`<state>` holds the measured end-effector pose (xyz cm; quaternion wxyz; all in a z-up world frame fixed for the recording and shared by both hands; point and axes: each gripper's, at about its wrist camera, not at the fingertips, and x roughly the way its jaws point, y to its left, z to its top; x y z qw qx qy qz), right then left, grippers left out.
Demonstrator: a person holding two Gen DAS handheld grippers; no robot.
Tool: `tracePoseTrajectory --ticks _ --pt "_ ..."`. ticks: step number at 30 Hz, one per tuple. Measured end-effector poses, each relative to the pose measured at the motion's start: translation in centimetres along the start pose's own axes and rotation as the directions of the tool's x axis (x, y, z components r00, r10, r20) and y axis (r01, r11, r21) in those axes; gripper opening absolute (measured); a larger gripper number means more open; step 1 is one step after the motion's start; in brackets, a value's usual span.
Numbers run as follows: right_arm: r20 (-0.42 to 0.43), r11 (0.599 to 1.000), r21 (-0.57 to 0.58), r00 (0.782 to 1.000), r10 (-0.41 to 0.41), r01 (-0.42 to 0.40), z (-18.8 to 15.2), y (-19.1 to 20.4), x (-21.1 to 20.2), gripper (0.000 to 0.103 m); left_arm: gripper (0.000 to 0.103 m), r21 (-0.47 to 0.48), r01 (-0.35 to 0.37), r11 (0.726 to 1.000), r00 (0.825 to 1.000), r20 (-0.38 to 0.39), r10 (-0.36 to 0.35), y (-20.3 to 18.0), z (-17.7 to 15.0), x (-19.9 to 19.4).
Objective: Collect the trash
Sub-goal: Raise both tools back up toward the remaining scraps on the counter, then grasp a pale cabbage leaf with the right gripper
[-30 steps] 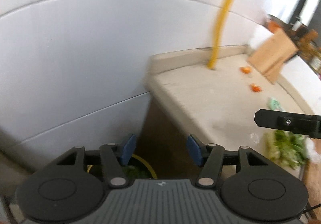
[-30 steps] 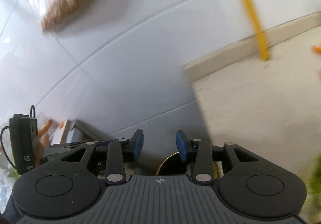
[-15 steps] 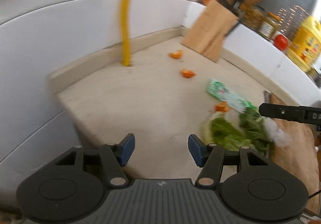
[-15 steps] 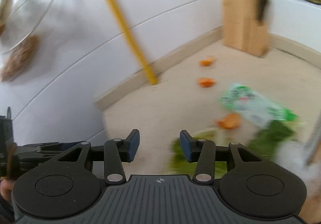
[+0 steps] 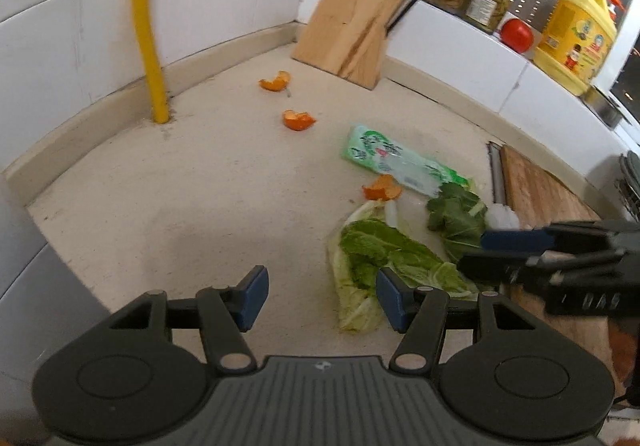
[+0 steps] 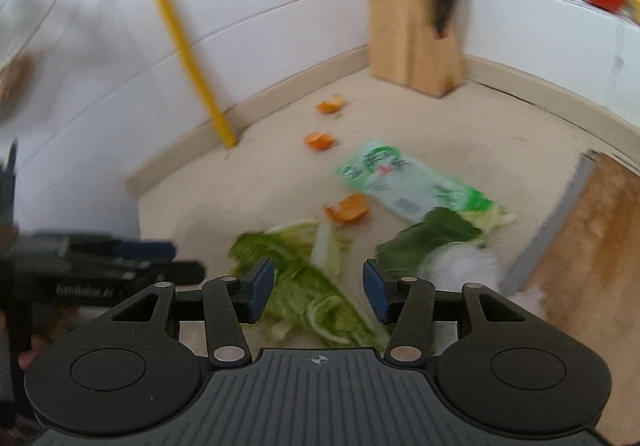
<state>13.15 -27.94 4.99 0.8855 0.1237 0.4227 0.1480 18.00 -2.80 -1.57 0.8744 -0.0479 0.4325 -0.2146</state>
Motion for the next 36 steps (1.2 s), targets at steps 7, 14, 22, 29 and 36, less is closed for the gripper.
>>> tracePoseTrajectory --ticks 7,14,22,29,36 --pt "-0.101 0.989 -0.117 0.992 0.075 -0.086 -0.2 1.3 3.8 0.059 0.052 -0.053 -0.045 0.998 0.999 0.018 0.046 1.4 -0.7 -1.2" --pt "-0.181 0.992 -0.125 0.983 0.009 -0.032 -0.9 0.2 5.6 0.008 0.052 -0.061 -0.041 0.997 0.999 0.012 0.042 1.2 -0.8 -0.9" --pt "-0.061 0.994 -0.029 0.993 0.104 -0.106 0.1 -1.2 -0.1 0.014 0.052 -0.029 -0.010 1.000 1.000 0.015 0.010 -0.1 -0.3 -0.5" --pt "-0.153 0.979 -0.184 0.987 0.057 -0.085 -0.6 0.7 4.6 0.062 0.052 -0.025 -0.031 0.999 0.999 0.017 0.031 0.1 -1.0 -1.6" --pt "-0.182 0.991 -0.128 0.983 0.015 -0.038 -0.4 0.1 4.4 0.005 0.052 -0.034 -0.010 0.999 1.000 0.019 0.011 0.4 -1.0 -1.4"
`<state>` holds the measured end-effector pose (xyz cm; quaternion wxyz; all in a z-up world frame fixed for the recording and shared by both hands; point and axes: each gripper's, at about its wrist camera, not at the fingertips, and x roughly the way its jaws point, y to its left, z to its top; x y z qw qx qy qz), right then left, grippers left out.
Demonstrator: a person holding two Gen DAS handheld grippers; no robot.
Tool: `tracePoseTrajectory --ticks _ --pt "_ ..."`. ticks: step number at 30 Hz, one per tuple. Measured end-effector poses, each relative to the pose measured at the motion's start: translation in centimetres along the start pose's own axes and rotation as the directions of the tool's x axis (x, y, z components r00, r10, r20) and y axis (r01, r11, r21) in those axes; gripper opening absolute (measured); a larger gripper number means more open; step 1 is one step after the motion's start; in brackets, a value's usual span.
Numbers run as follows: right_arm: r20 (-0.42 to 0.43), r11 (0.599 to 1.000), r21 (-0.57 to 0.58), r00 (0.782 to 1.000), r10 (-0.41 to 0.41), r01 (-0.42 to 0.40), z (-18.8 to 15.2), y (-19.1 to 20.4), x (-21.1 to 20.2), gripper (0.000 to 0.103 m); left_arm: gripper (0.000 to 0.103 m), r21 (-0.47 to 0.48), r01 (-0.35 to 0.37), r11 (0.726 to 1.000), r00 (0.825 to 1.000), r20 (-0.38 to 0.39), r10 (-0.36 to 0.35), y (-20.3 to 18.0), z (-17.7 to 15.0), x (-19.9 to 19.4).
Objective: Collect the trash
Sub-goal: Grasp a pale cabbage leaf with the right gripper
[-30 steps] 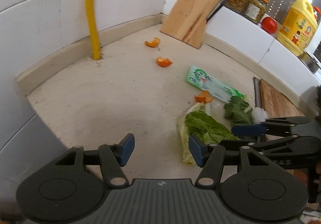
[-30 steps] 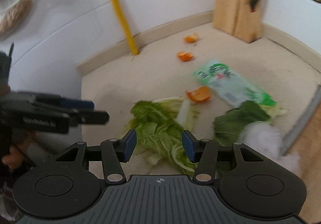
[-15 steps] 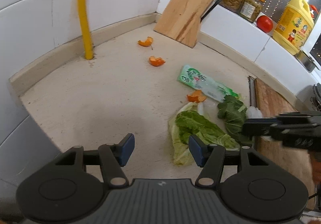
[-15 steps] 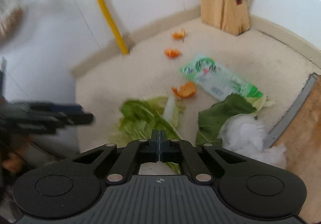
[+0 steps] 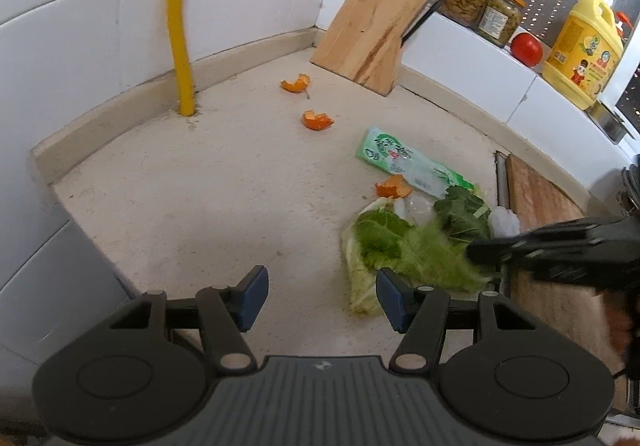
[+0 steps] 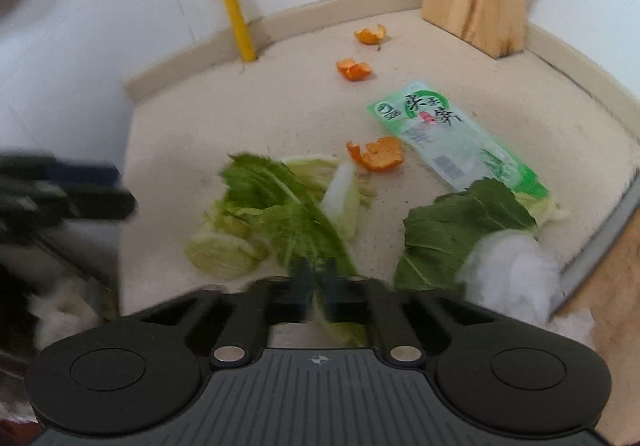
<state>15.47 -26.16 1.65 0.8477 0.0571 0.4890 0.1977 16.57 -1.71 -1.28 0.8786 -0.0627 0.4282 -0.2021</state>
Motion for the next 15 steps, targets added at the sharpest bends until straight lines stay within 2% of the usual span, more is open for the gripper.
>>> tracePoseTrajectory --ticks 3,5,7,11,15 --pt "0.065 0.999 0.049 0.998 0.016 -0.019 -0.1 -0.6 -3.2 0.004 0.053 0.044 0.027 0.999 1.000 -0.012 -0.027 -1.0 0.6 1.2" --pt "0.116 0.996 0.084 0.993 0.030 -0.040 -0.1 -1.0 -5.5 0.004 0.053 0.055 0.018 0.998 1.000 -0.019 -0.017 -1.6 1.0 2.1" --pt "0.147 0.995 0.090 0.989 0.030 -0.043 0.0 -1.2 -6.4 0.004 0.053 0.058 0.034 0.998 0.999 -0.023 -0.033 -1.9 1.2 2.5" --pt "0.131 0.997 0.075 0.991 -0.017 0.007 -0.3 -0.8 -5.7 0.004 0.053 0.084 0.006 0.996 1.000 -0.028 -0.004 -1.9 0.8 2.2" --pt "0.111 0.987 0.143 0.992 0.052 -0.068 -1.7 -1.8 -6.9 0.004 0.053 0.060 0.001 0.998 0.999 -0.040 0.002 -1.0 0.3 2.1"
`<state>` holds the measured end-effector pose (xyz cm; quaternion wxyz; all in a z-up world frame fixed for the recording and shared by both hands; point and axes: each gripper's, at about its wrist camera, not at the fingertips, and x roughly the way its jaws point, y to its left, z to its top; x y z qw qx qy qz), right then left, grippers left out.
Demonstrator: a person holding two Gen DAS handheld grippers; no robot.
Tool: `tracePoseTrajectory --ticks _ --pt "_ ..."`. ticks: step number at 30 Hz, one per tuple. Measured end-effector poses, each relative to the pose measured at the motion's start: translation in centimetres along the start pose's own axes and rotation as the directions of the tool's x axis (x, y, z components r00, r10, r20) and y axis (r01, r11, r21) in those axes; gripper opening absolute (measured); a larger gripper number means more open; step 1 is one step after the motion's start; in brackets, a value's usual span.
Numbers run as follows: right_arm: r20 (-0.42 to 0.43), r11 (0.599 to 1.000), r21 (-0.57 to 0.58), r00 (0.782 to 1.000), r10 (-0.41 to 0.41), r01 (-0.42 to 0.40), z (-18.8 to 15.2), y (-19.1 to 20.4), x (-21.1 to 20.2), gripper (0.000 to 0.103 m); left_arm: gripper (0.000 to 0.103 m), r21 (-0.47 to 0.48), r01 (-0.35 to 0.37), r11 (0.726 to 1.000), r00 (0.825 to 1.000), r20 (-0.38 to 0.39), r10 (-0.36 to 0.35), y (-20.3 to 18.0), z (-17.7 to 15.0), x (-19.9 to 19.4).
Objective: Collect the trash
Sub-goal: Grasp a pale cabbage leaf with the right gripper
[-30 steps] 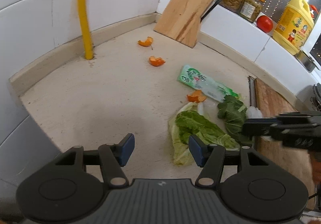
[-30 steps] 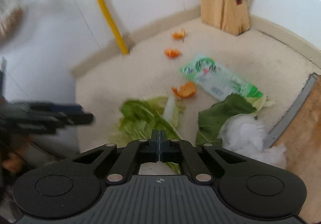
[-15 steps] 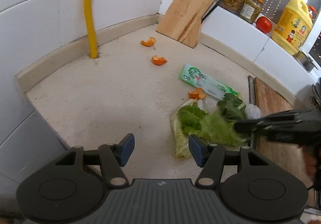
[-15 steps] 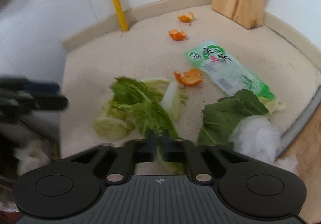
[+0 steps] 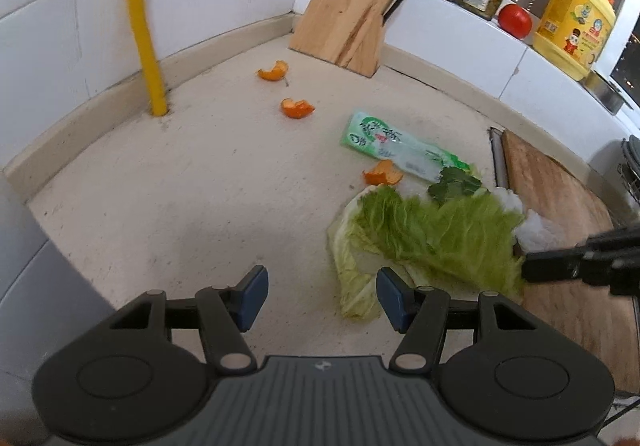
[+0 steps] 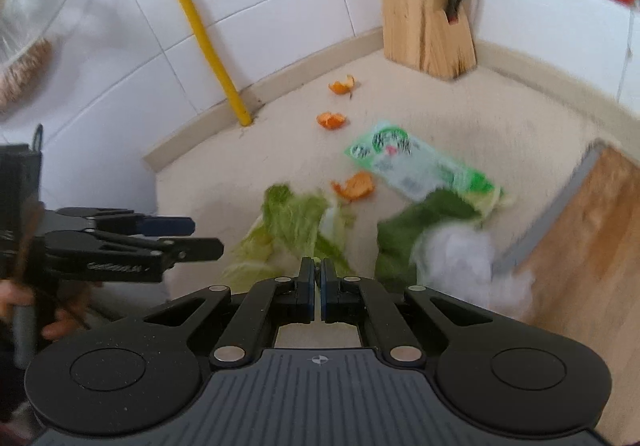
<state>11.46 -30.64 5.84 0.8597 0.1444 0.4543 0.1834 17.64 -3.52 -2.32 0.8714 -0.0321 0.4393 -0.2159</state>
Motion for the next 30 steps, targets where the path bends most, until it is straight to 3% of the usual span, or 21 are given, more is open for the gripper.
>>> tracePoseTrajectory --ticks 2,5,8,9,13,15,17,20,24,27,30 --pt "-0.040 0.998 0.026 0.997 0.061 -0.060 -0.7 -0.1 0.3 0.009 0.053 -0.019 -0.008 1.000 1.000 0.000 0.008 0.3 0.0 0.2" --pt "-0.048 0.999 -0.050 0.999 -0.005 0.002 -1.0 0.7 2.2 0.023 0.053 -0.023 -0.008 1.000 1.000 0.004 0.008 0.2 0.0 0.2" --pt "-0.055 0.990 -0.134 0.997 -0.046 0.038 -0.8 1.7 4.5 0.073 0.053 -0.012 -0.016 1.000 1.000 0.007 0.016 0.2 -0.1 -0.3" --pt "-0.052 0.985 -0.165 0.997 -0.053 0.044 -0.8 2.1 5.1 0.077 0.053 -0.013 -0.017 1.000 1.000 0.009 0.017 0.2 -0.2 -0.4" --pt "-0.062 0.952 -0.288 0.990 -0.126 0.103 -1.0 2.7 7.4 0.073 0.053 -0.021 -0.020 1.000 1.000 0.013 0.020 0.4 -0.2 -0.6" --pt "-0.127 0.958 -0.272 0.984 -0.125 0.086 -1.0 2.1 8.5 0.040 0.053 -0.018 -0.020 1.000 1.000 0.013 0.020 0.4 -0.1 -0.6" --pt "-0.172 0.971 -0.230 0.980 -0.100 0.059 -0.9 1.6 8.1 0.019 0.053 -0.011 -0.012 1.000 1.000 0.013 0.012 0.2 0.1 -0.4" --pt "-0.173 0.990 -0.143 0.984 -0.039 0.014 -0.7 0.9 5.9 0.016 0.053 0.010 0.004 1.000 1.000 0.009 -0.004 -0.4 0.5 0.1" --pt "-0.087 0.998 -0.035 0.995 0.050 -0.054 0.0 0.4 1.8 0.014 0.053 0.058 0.042 0.997 0.999 -0.011 -0.042 -2.0 1.4 1.6" --pt "0.004 0.999 0.004 0.999 0.041 -0.041 0.4 0.0 -0.6 0.014 0.053 0.091 0.068 0.994 0.997 -0.033 -0.065 -3.5 1.9 3.1" --pt "0.052 0.999 0.046 0.998 0.024 -0.026 0.3 -0.9 -2.0 0.013 0.062 0.115 0.088 0.989 0.995 -0.052 -0.082 -4.8 2.3 4.7"
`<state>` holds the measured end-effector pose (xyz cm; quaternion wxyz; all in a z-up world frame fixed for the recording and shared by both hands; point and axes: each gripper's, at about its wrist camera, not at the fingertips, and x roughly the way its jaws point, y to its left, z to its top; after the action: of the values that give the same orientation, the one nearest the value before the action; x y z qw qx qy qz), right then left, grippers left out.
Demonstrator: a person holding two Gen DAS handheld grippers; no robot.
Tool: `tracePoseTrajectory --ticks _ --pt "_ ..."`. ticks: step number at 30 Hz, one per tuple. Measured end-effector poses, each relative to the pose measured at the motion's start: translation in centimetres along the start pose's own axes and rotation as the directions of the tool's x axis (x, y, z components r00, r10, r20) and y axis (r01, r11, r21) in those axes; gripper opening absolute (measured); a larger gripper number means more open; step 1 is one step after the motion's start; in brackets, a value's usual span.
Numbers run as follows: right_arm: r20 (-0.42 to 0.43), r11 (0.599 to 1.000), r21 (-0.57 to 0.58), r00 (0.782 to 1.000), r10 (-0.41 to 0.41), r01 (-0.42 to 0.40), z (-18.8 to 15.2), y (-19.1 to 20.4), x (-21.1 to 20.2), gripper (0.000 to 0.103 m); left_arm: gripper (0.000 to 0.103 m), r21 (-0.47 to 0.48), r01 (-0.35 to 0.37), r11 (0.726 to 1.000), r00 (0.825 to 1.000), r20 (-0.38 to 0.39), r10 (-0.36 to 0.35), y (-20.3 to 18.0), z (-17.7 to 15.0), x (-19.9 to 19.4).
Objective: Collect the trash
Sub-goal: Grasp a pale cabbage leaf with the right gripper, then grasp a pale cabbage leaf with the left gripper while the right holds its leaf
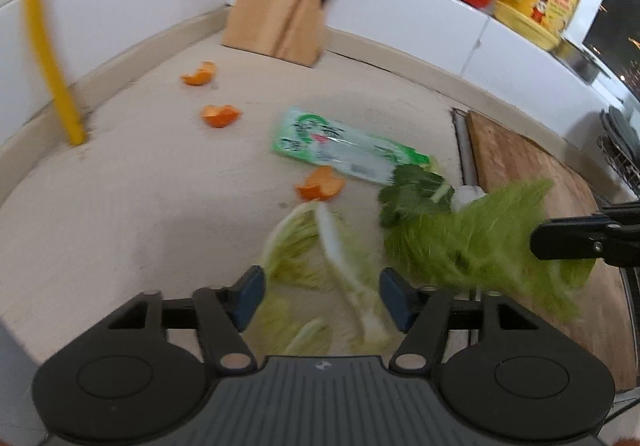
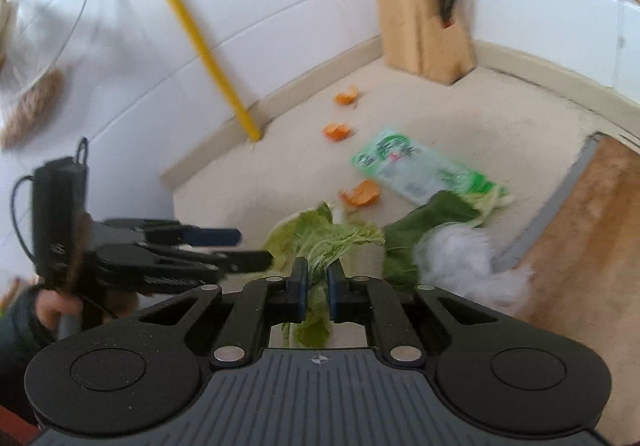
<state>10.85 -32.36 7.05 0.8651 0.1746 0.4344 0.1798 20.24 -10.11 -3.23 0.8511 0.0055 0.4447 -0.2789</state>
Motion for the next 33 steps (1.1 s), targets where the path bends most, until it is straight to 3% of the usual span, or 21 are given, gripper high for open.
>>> tracePoseTrajectory --ticks 4,10,13,14,15,16,17,20,22,24,26,27,28,29,30,33 --pt "0.032 0.998 0.054 0.999 -0.029 0.028 -0.4 -1.3 -0.7 0.012 0.065 0.052 -0.009 0.999 0.999 -0.030 0.010 -1.6 0.4 2.4" --pt "0.015 0.995 0.079 0.998 -0.056 0.054 -1.1 -2.5 0.0 0.013 0.064 0.070 -0.085 0.994 0.996 -0.033 0.087 -2.2 0.4 3.9" --pt "-0.017 0.998 0.047 0.999 -0.043 0.044 -1.7 -2.1 0.6 0.026 0.064 0.081 -0.132 0.988 0.991 0.045 0.128 -2.1 0.8 2.4" --pt "-0.026 0.998 0.003 0.998 -0.057 0.057 -1.9 -1.6 0.8 0.036 0.065 0.087 -0.143 0.986 0.989 0.056 0.138 -2.0 0.9 2.1" --pt "-0.031 0.995 -0.044 0.996 -0.086 0.085 -2.1 -1.0 1.2 0.055 0.066 0.097 -0.147 0.984 0.988 0.057 0.142 -1.7 0.9 2.0" --pt "-0.027 0.989 -0.086 0.992 -0.120 0.117 -2.3 -0.5 1.4 0.063 0.066 0.101 -0.151 0.983 0.988 0.051 0.146 -1.5 0.9 2.1" --pt "-0.033 0.981 -0.133 0.989 -0.145 0.139 -2.6 0.1 1.8 0.068 0.066 0.108 -0.157 0.982 0.987 0.041 0.154 -1.3 0.8 2.4" --pt "-0.063 0.957 -0.241 0.982 -0.179 0.159 -3.3 1.2 3.0 0.070 0.066 0.109 -0.225 0.968 0.974 0.067 0.219 -1.0 0.8 2.7" --pt "-0.078 0.938 -0.290 0.972 -0.222 0.191 -3.5 1.5 3.9 0.070 0.071 0.110 -0.223 0.969 0.973 0.080 0.215 -0.8 0.9 2.6" --pt "-0.096 0.923 -0.316 0.960 -0.263 0.222 -3.7 1.4 4.9 0.065 0.070 0.128 -0.203 0.971 0.979 0.024 0.202 -0.6 1.0 3.5" --pt "-0.141 0.930 -0.298 0.954 -0.264 0.213 -3.7 1.0 5.6 0.030 0.058 0.109 -0.203 0.973 0.979 0.013 0.203 -0.3 0.9 3.8" --pt "-0.165 0.939 -0.280 0.953 -0.254 0.202 -3.7 0.7 5.7 0.026 0.039 0.094 -0.197 0.976 0.980 0.004 0.197 -0.1 0.9 3.4" --pt "-0.173 0.944 -0.262 0.952 -0.251 0.201 -3.6 0.5 5.7 0.022 0.026 0.086 -0.203 0.975 0.979 -0.002 0.204 0.2 0.8 3.1" --pt "-0.173 0.947 -0.252 0.953 -0.248 0.200 -3.5 0.4 5.5 0.019 0.020 0.077 -0.207 0.975 0.978 -0.011 0.208 0.7 0.8 2.7" --pt "-0.171 0.952 -0.237 0.956 -0.237 0.193 -3.3 0.2 5.2 0.016 0.005 0.056 -0.202 0.978 0.979 -0.021 0.204 1.3 0.9 2.3" --pt "-0.155 0.982 -0.131 0.975 -0.157 0.138 -2.6 -0.7 3.5 0.013 0.001 -0.030 -0.155 0.987 0.988 -0.023 0.154 3.4 0.8 0.0"
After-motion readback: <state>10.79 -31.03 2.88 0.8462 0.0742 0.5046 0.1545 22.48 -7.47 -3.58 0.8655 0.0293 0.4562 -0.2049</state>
